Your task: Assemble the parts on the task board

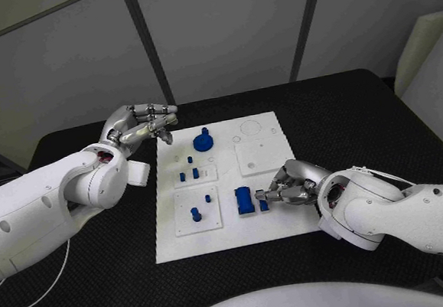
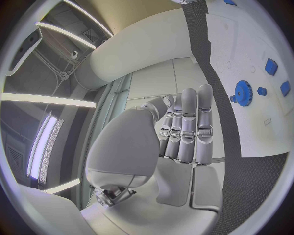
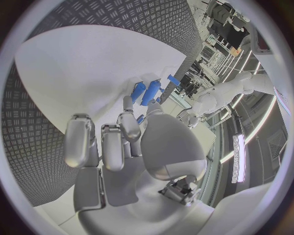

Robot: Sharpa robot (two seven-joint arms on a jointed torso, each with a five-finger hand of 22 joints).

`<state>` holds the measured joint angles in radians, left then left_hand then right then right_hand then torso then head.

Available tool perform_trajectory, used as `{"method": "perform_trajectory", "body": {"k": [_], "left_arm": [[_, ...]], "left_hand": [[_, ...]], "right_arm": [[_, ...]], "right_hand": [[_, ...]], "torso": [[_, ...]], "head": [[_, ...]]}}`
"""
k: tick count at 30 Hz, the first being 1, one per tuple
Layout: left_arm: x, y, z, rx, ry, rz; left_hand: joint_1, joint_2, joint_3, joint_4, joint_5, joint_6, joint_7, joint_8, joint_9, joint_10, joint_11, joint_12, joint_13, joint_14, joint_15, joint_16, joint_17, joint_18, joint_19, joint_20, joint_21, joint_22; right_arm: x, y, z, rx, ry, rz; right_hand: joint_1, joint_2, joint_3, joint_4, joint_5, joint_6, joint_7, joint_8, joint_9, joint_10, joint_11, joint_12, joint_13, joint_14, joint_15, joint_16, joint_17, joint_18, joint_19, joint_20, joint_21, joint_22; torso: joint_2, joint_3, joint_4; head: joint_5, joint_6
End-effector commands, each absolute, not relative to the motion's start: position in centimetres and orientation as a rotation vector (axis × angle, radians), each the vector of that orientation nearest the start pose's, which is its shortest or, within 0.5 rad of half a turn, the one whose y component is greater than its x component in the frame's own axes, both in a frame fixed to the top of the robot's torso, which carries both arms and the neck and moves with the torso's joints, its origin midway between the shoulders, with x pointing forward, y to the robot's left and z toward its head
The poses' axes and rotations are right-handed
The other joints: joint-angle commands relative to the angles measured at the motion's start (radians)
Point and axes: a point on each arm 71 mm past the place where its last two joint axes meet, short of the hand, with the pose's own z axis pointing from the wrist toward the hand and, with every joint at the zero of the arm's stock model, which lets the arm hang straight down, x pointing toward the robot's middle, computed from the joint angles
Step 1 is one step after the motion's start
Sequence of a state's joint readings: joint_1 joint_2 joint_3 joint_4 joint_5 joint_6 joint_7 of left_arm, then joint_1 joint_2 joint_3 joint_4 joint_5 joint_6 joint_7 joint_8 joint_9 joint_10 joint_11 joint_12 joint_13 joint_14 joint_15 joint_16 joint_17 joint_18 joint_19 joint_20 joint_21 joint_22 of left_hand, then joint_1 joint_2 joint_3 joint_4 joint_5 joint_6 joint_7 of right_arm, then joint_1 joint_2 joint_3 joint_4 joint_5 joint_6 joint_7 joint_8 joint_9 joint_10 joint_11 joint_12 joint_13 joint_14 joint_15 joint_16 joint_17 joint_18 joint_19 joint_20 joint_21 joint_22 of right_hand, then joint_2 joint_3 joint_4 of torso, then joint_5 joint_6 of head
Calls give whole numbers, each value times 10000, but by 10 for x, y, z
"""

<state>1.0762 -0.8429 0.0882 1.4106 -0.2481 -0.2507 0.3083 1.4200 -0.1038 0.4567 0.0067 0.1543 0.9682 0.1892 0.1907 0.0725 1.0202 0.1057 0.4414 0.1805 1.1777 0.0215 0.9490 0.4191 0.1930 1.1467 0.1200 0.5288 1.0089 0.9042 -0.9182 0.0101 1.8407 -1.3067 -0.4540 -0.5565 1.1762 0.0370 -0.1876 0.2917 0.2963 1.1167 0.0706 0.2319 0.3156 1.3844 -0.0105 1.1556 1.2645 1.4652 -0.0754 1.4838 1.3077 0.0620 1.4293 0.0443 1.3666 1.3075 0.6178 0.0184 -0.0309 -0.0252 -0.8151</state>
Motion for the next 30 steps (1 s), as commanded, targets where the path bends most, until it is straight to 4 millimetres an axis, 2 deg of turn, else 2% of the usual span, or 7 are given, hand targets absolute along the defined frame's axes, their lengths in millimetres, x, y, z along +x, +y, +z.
{"method": "perform_trajectory", "body": {"k": [1, 8, 12, 15, 17, 19, 30], "left_arm": [[501, 238, -202, -9850, 14963, -14357], [501, 238, -202, -9856, 14958, -14345], [501, 238, -202, -9857, 14958, -14347], [501, 239, -202, -9861, 14952, -14337], [501, 238, -203, -9861, 14951, -14339], [501, 238, -203, -9859, 14957, -14350], [501, 238, -203, -9875, 14959, -14329]], "left_hand": [[-34, 4, 21, 3, 11, -86, 1, 52, -8, -74, 16, 39, 15, -74, 13, 33, -10, -99, -38, -7, -60, -15], [-51, 19, 25, 14, 12, -90, 5, 55, -8, -82, 20, 45, 14, -77, 18, 34, -14, -101, -38, -5, -63, -18], [-51, 19, 25, 14, 12, -90, 5, 55, -8, -82, 20, 45, 14, -77, 18, 34, -14, -101, -38, -5, -63, -18], [-51, 19, 25, 14, 12, -90, 5, 55, -8, -82, 20, 45, 14, -77, 18, 34, -14, -101, -38, -5, -63, -18], [-51, 19, 25, 14, 12, -90, 5, 55, -8, -82, 20, 45, 14, -77, 18, 34, -14, -101, -38, -5, -63, -18], [-51, 19, 25, 14, 12, -90, 5, 55, -8, -82, 20, 45, 14, -77, 18, 34, -14, -101, -38, -5, -63, -18], [-46, 24, 32, 9, 16, -94, 4, 56, -8, -87, 19, 48, 14, -80, 17, 35, -16, -100, -39, -6, -64, -19]], "right_arm": [[373, -179, -266, 3802, 19752, 5923], [373, -183, -265, 3705, 19694, 5803], [372, -184, -266, 3482, 19788, 5801], [372, -182, -266, 3183, 19903, 5897], [372, -180, -266, 3017, 19939, 5945], [372, -178, -267, 2842, 19964, 5976], [375, -174, -270, 2362, 20073, 5788]], "right_hand": [[-58, 26, -96, -8, 97, -14, -38, 59, 14, 45, 36, 27, 11, 827, 43, 64, 1493, 0, 26, -37, 15, 212], [-8, 56, -127, -34, 215, -35, -42, 72, 29, 46, 31, 30, 16, 825, 38, 58, 1485, 0, 26, -43, 14, 214], [505, -89, -136, -272, 261, -75, -46, 101, 61, 32, 24, 16, 14, 824, 28, 56, 1483, 2, 21, -53, 5, 209], [1141, -238, -115, -618, -190, -101, -33, 135, 94, 13, 27, -8, 5, 820, 28, 45, 1471, 4, 10, -58, -11, 199], [1399, -269, -118, -765, -544, -106, -29, 156, 112, 10, 31, -12, 5, 820, 31, 46, 1474, 6, 5, -55, -21, 193], [1546, -277, -126, -852, -711, -110, -28, 171, 125, 19, 31, 3, 18, 820, 33, 44, 1473, 4, 9, -53, -16, 202], [1784, -269, -167, -1009, -1007, -90, -32, 223, 159, 22, 28, -1, 20, 821, 34, 45, 1477, 6, 3, -50, -29, 196]], "torso": [[-6, 2, -8], [-5, 4, -7], [-6, -2, 2], [1, 1, 5], [7, 4, 4], [11, 3, 10], [12, 8, -4]], "head": [[-12, 24], [-11, 26], [-29, 39], [-31, 43], [-41, 43], [-44, 35], [-26, -8]]}}
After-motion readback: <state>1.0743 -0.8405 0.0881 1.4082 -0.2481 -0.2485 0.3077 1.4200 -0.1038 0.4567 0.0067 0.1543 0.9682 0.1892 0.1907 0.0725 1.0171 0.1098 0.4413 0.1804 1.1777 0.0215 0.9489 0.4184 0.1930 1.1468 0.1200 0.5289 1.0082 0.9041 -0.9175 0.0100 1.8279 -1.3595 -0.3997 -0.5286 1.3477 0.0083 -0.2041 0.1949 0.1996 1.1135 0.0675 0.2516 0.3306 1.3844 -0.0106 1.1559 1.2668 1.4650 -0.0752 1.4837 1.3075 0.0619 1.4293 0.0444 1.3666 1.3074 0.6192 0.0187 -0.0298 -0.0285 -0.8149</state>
